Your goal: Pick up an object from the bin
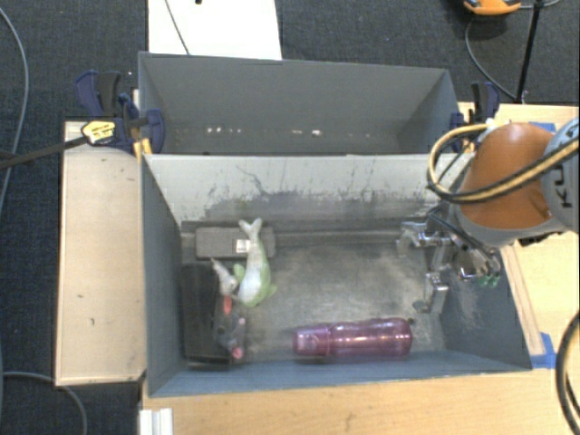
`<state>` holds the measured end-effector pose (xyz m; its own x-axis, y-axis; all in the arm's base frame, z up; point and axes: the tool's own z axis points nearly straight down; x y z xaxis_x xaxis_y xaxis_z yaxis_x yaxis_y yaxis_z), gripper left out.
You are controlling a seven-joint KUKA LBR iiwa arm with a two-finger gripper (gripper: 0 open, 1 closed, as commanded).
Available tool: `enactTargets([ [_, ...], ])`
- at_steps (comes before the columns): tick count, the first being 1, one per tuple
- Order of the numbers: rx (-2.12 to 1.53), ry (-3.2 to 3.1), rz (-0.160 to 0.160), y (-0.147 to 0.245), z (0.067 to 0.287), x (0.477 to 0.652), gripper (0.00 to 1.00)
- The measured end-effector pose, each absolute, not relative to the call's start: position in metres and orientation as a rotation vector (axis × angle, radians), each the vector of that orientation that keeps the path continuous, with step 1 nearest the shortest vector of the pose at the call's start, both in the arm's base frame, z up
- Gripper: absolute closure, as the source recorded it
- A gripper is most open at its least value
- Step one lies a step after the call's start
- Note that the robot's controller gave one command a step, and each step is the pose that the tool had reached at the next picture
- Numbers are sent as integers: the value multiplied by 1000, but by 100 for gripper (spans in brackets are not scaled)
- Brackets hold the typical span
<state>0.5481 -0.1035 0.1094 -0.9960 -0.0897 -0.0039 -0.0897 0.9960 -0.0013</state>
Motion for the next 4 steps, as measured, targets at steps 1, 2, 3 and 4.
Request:
enactTargets([
  [1, -72, 3140, 1, -67, 126, 497, 0],
  [2, -418, 3109, -2, -42, 114, 497, 0],
  [3, -212, 3123, 1, 14, 72, 479, 0],
  [4, -597, 3077, -2, 43, 70, 487, 100],
])
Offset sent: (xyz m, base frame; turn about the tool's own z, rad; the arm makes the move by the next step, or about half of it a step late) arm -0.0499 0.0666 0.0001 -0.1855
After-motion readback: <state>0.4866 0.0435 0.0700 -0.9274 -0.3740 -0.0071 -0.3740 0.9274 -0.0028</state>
